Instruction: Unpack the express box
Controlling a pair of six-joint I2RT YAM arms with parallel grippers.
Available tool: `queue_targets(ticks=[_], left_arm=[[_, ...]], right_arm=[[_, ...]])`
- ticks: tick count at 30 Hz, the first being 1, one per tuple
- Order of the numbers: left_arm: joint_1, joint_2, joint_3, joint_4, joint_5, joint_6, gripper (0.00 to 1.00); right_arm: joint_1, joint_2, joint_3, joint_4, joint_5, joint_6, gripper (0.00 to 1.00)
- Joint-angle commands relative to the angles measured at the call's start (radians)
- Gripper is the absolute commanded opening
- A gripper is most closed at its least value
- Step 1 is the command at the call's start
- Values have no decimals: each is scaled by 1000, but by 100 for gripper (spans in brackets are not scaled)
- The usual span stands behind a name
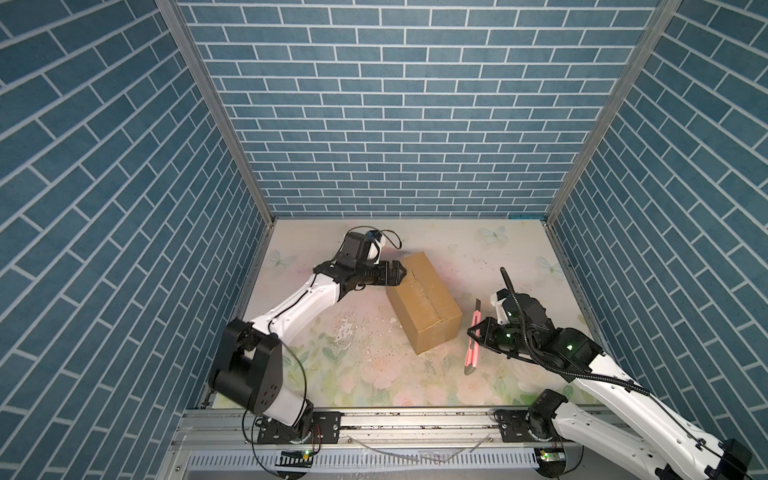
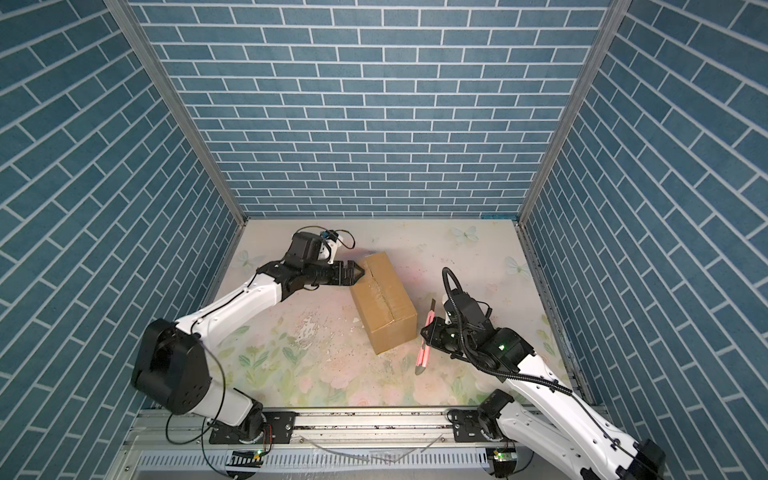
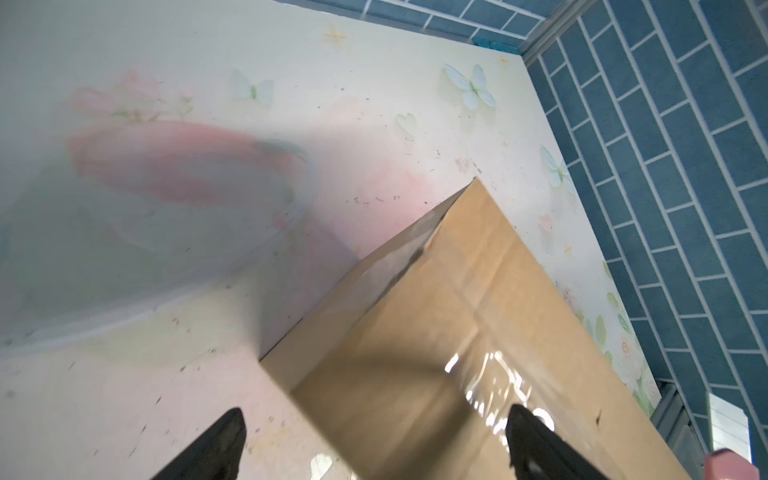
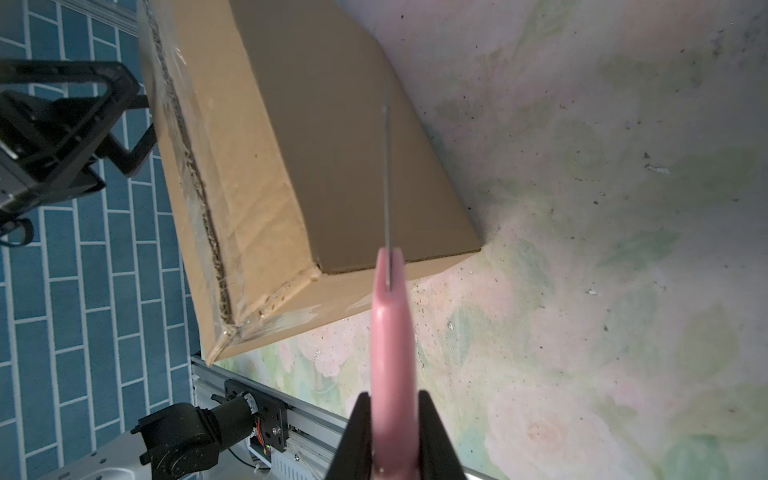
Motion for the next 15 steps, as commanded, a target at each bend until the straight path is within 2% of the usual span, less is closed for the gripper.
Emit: queue_targets(ticks=[1,5,7,10,15], left_arm=[[-8,-109,-92,26,-117,-87,98],[-11,-268,-191,9,-189,-131,100],[-10,-304,-205,29,-213,-115,100],[8,-254,-153,59,-196,-62,100],[66,-87,-46,178,-65,-37,100]], right_arm=[[-5,23,41,34,-9,-41,0],[-15,58,28,100,-61,-61,0],[-34,82,22,112,-67,-59,0],[-48,126,34,113,-47,-67,0],[-50,202,96,91,3,-77,0]])
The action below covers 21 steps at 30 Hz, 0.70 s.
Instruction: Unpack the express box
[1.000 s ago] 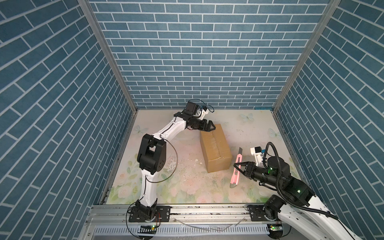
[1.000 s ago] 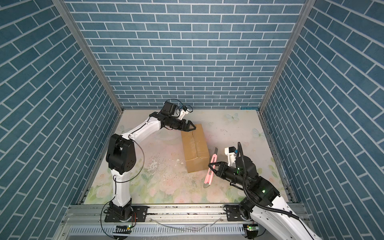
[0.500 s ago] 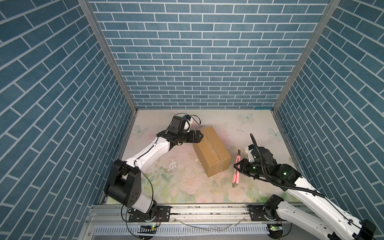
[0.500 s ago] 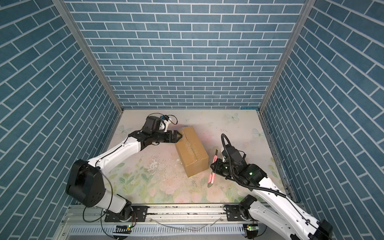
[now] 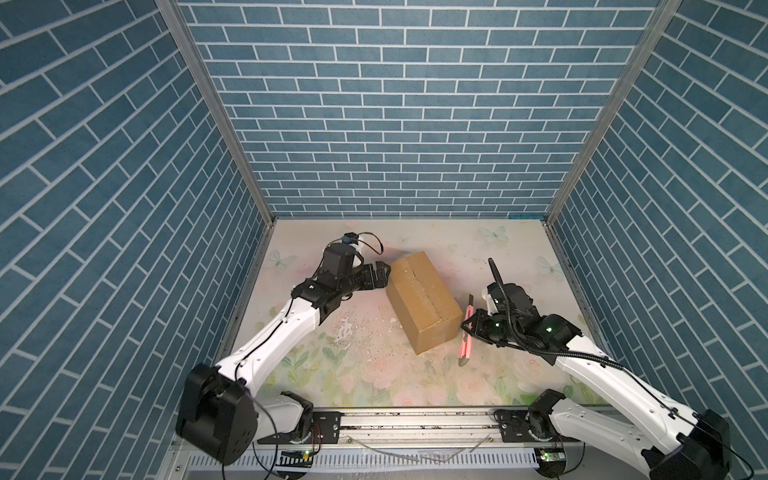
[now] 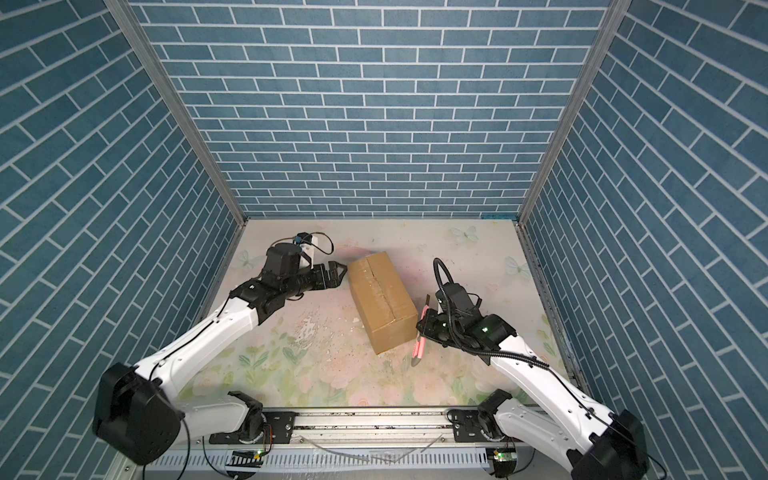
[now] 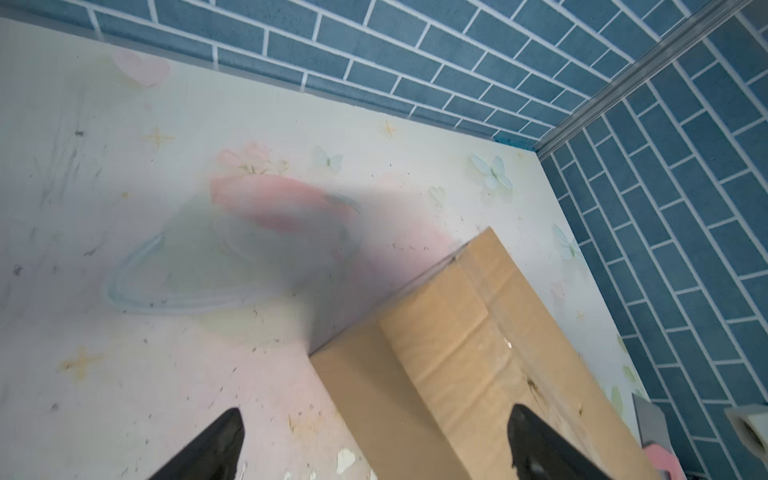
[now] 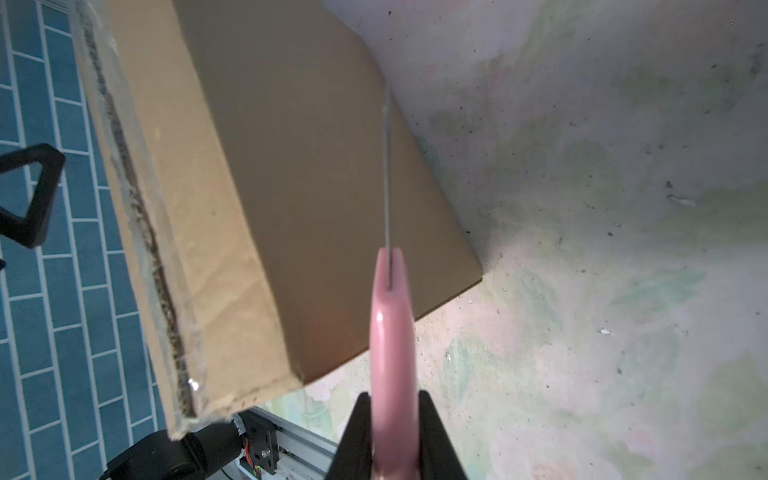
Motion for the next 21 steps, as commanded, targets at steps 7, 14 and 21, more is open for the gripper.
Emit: queue_targets(ticks=[7,14,21], left_arm=[[73,291,220,177,260,74,100],[74,368,228,272,394,49,100],[74,318,148,266,436,45,100]], right_arm=[[-4,102,110,61,35,-30,0],[-3,237,196,109,32,-53,0],[-17,386,282,182,-20,-110,0]])
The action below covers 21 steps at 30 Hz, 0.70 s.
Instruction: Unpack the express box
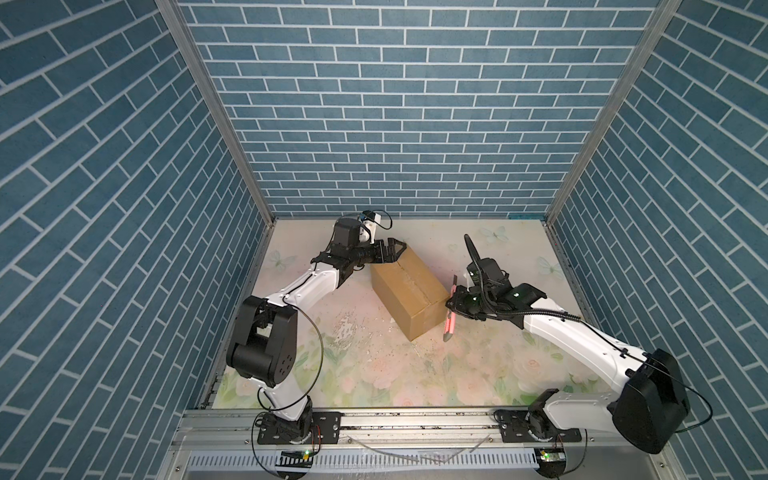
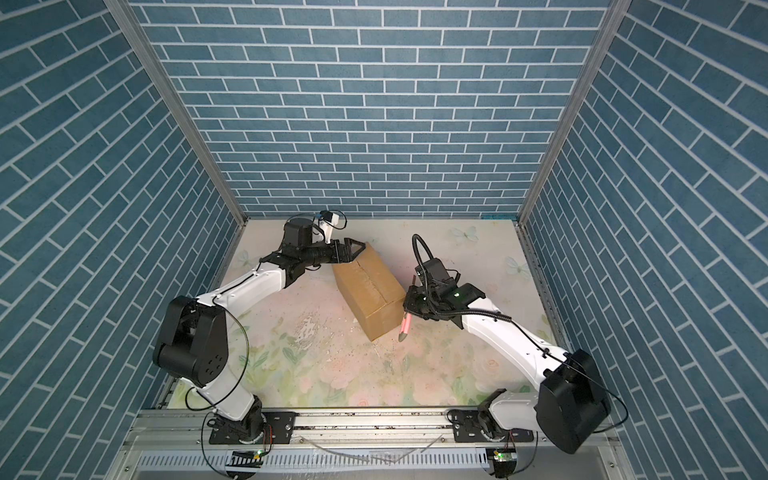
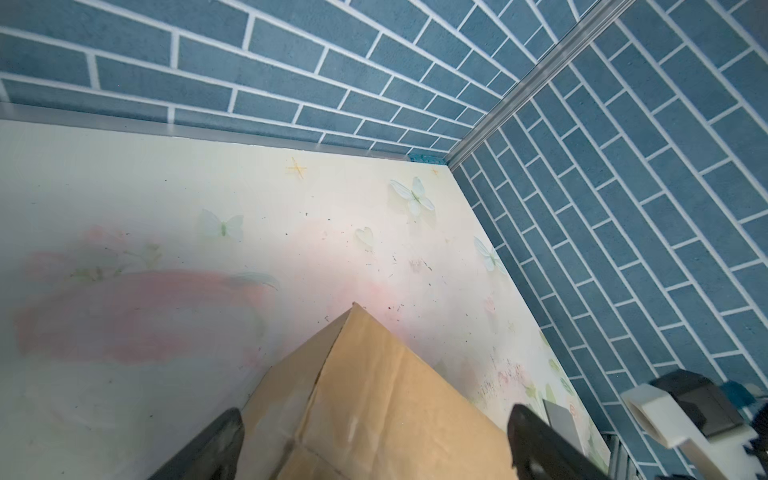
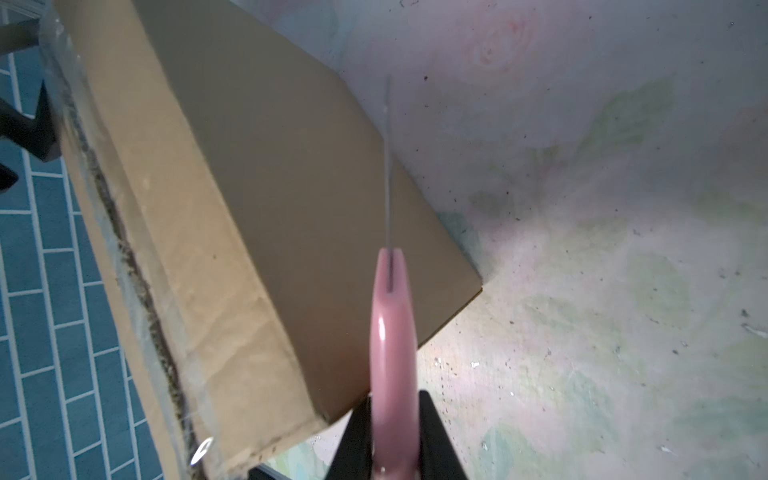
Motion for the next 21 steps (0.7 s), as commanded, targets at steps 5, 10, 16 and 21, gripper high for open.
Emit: queue_targets(ticks=[5,10,16,21], left_arm=[[-13,-140,-153,-32,63,-33,100],[-14,-282,-262,-107,-1,-34,100],[-13,-405,-338,-177,-78,-34,100],[-8,-436,-359,-202,-131,-36,100]], right_arm=[[-3,101,112,116,-97,-72,0],[13,118,121,145,-152,-68,0],[91,100,89,196,-200,-35,0],[87,-59,-19,114,-188,-49,0]])
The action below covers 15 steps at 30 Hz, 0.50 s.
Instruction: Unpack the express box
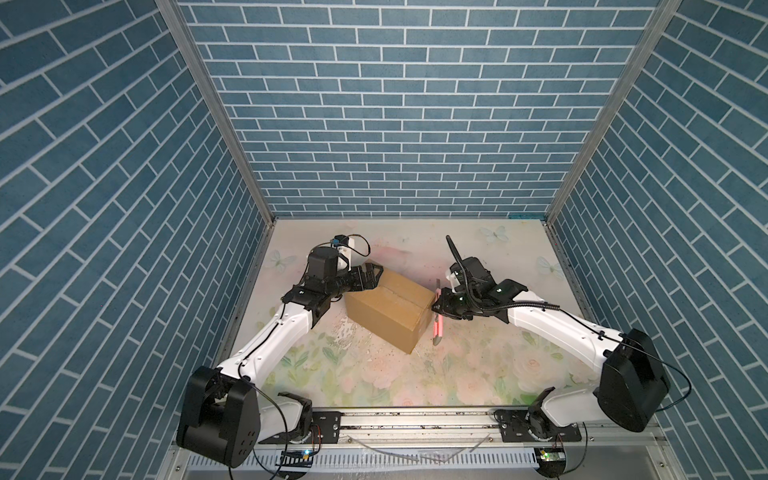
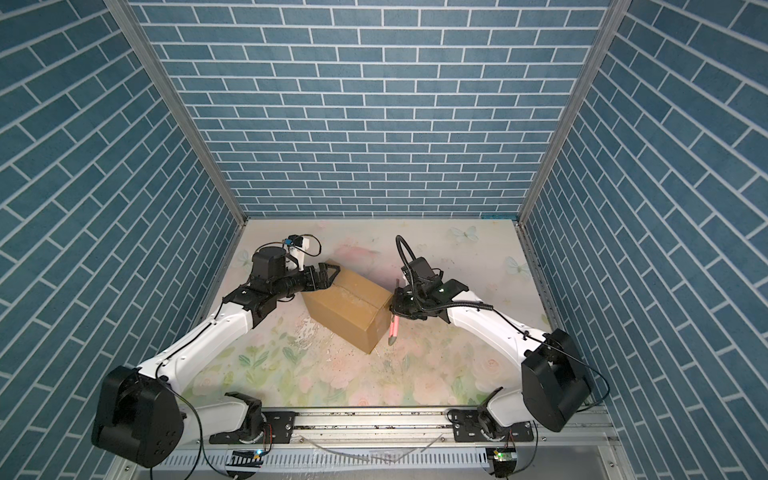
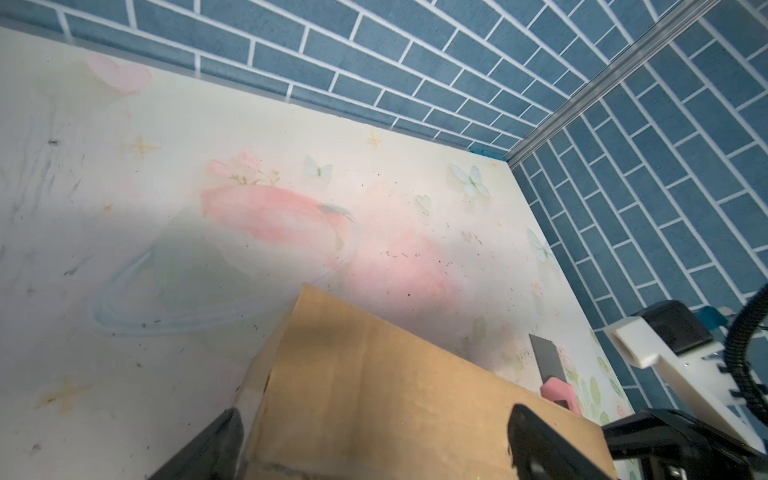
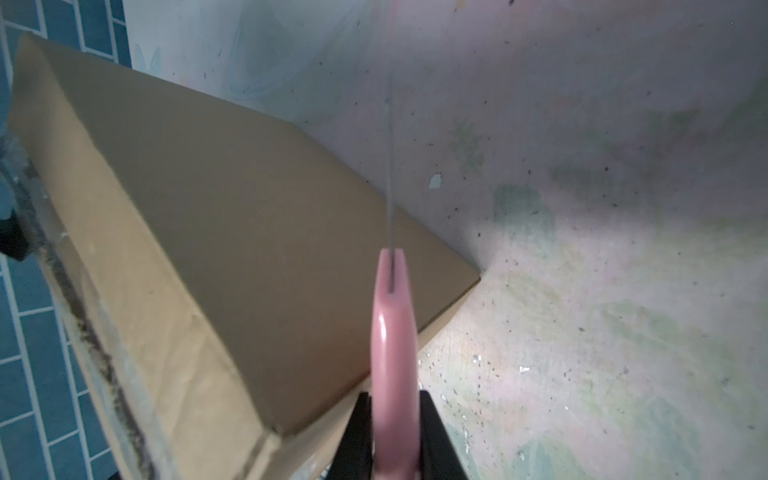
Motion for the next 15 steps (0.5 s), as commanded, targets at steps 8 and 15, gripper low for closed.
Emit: queue_targets(ticks=[8,15], left_arm=[[-23,-4,24,-101,9,-2,100],[-23,-60,6,-144,-35,-12,100]], right_arm=[[-70,-331,-172,46,-421,-58,0],[-77,-452,-231,-41,-442,-29,0]])
